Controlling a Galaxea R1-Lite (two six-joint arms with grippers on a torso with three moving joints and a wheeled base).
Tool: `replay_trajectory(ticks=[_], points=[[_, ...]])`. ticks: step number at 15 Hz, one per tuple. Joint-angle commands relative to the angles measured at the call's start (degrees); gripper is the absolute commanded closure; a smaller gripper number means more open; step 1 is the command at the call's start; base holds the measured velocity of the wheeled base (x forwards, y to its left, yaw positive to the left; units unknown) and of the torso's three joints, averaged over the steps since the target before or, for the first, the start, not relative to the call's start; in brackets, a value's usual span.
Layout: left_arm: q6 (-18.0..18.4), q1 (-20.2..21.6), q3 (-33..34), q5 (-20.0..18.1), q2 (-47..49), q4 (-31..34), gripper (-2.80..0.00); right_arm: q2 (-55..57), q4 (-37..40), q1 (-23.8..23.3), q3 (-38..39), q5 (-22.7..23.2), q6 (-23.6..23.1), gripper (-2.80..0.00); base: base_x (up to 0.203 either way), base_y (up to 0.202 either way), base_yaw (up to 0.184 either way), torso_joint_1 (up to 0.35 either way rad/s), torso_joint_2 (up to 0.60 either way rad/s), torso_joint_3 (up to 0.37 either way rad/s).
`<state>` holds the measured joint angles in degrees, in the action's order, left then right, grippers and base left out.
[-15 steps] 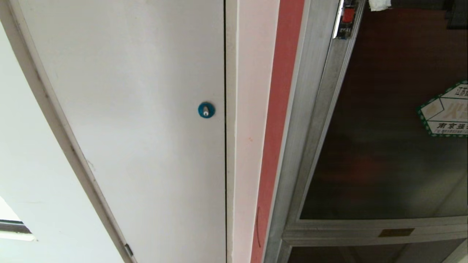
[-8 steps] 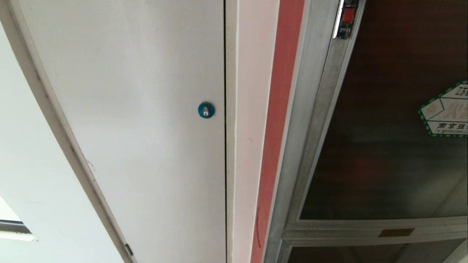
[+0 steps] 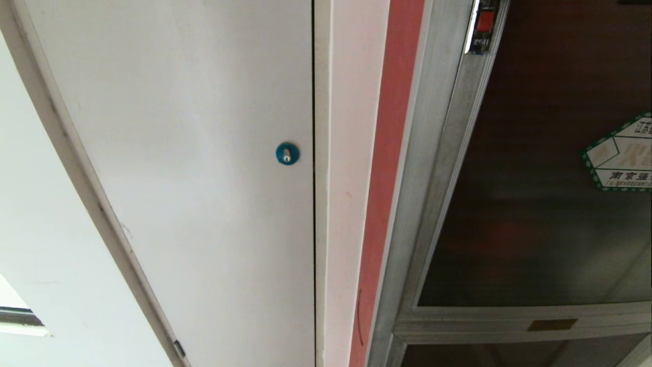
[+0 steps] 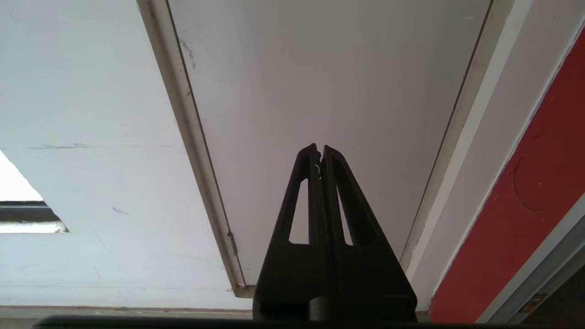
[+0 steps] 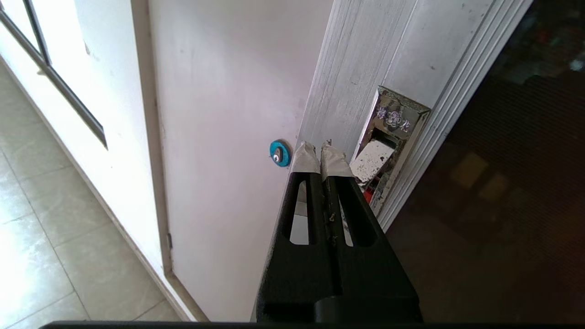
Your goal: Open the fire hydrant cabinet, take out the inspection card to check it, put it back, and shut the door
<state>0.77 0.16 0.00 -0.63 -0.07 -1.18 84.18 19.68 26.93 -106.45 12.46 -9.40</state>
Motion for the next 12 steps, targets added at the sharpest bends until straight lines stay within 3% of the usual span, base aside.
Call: replay_trajectory(ticks=[1, 12], points=[[0.02, 0.02, 0.44, -0.07, -0.01, -0.05, 0.00, 0.89, 0.10, -0.12, -0.25, -0.15, -0.01, 0.00, 0.000, 0.000, 0.000, 0.000, 0.00, 0.000], [0.02, 0.02, 0.44, 0.02, -0.01, -0.05, 0.00, 1.25, 0.10, -1.53, 0.02, -0.24, 0.17, 0.00, 0.000, 0.000, 0.000, 0.000, 0.00, 0.000]])
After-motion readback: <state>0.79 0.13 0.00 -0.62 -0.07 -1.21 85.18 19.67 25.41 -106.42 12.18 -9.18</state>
